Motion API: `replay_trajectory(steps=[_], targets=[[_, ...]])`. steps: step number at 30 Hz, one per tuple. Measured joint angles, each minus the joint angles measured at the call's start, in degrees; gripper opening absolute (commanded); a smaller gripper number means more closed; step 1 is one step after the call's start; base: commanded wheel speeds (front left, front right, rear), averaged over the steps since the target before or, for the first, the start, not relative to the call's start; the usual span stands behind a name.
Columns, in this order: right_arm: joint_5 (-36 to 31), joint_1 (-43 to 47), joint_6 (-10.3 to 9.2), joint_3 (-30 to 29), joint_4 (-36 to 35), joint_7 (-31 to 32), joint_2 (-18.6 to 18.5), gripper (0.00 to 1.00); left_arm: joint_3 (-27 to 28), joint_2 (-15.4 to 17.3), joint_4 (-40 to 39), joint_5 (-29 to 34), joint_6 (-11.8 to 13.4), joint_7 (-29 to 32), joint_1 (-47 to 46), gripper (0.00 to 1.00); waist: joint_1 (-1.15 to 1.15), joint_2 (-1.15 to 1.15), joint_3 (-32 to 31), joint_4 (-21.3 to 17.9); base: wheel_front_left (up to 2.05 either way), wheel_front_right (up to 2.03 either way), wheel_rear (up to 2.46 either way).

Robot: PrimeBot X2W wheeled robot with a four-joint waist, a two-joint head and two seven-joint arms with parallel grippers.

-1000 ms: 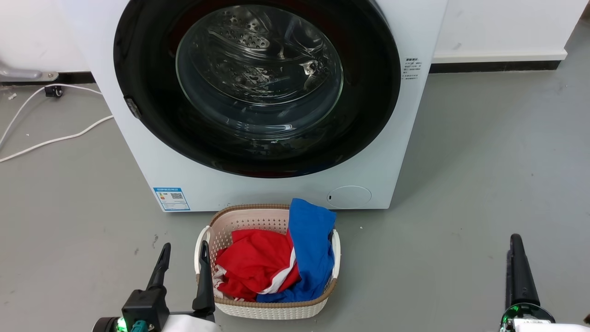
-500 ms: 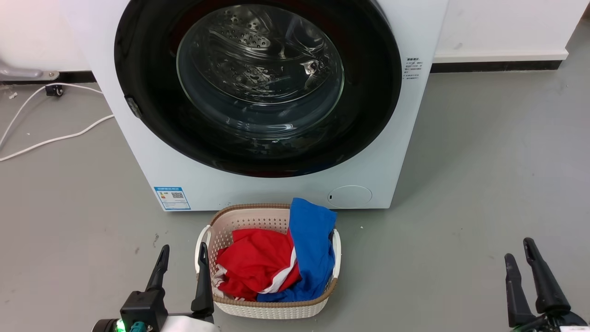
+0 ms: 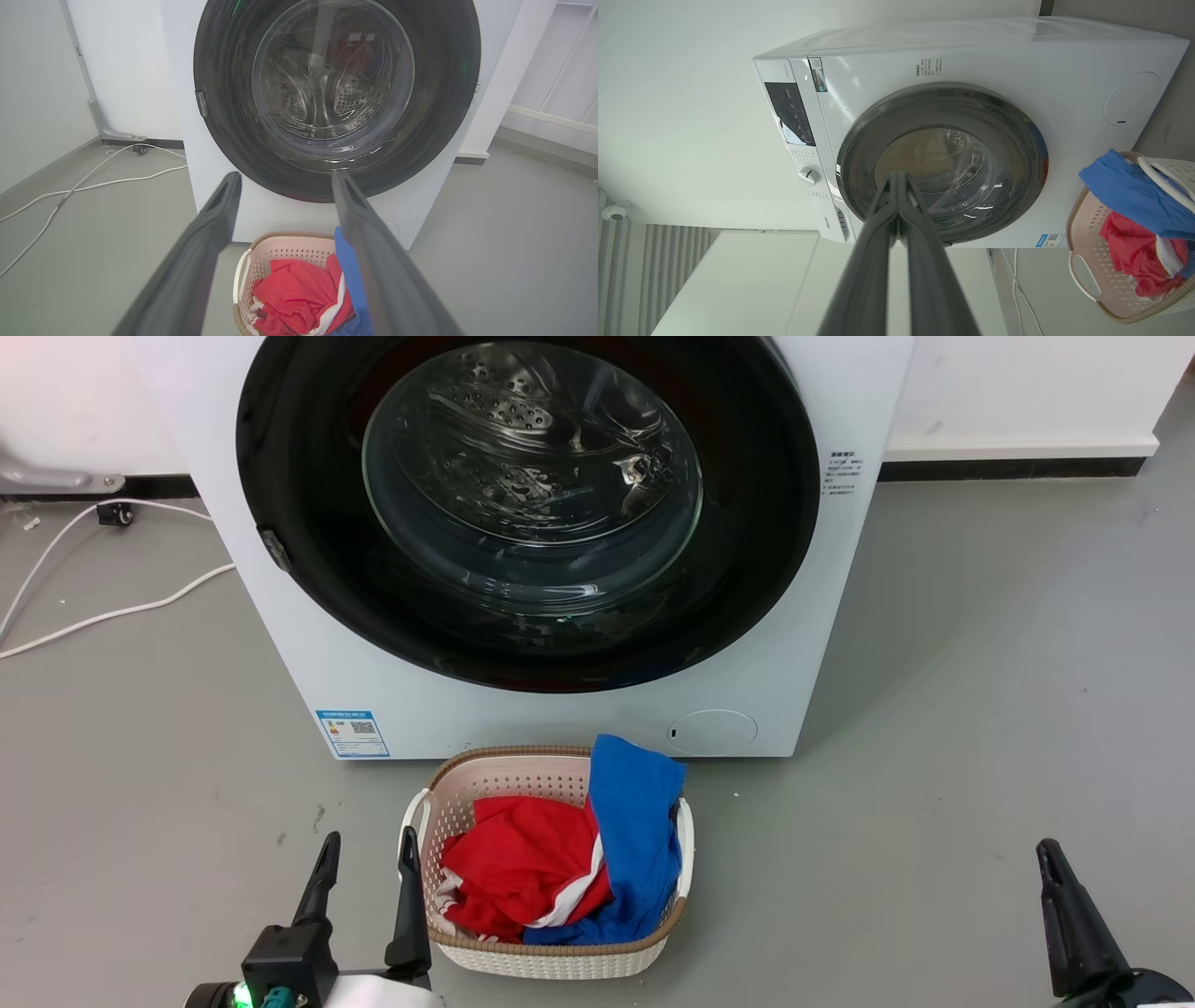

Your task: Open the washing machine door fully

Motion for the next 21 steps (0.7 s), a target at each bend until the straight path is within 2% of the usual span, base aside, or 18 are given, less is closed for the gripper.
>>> replay_trajectory(steps=[7,14,21], targets=[[-0.3,-0.4,0.01,-0.9,0.3,0.7,0.2,0.00,0.1,0.0,-0.1,0.1,0.3,0.0,0.0,1.00,0.00,0.00,0.4,0.3,0.00,0.00,0.00],[0.6,-5.6,0.00,-5.8,4.4,2.3,0.1,0.00,0.0,0.0,-0.8,0.1,0.5,0.0,-0.7,1.00,0.00,0.00,1.8,0.4,0.00,0.00,0.00],[-0.9,-16.2,0.00,-10.5,10.2,5.5,-4.0,0.00,-0.1,0.0,-1.9,0.4,0.8,0.0,-3.1,1.00,0.00,0.00,5.6,0.8,0.00,0.00,0.00]])
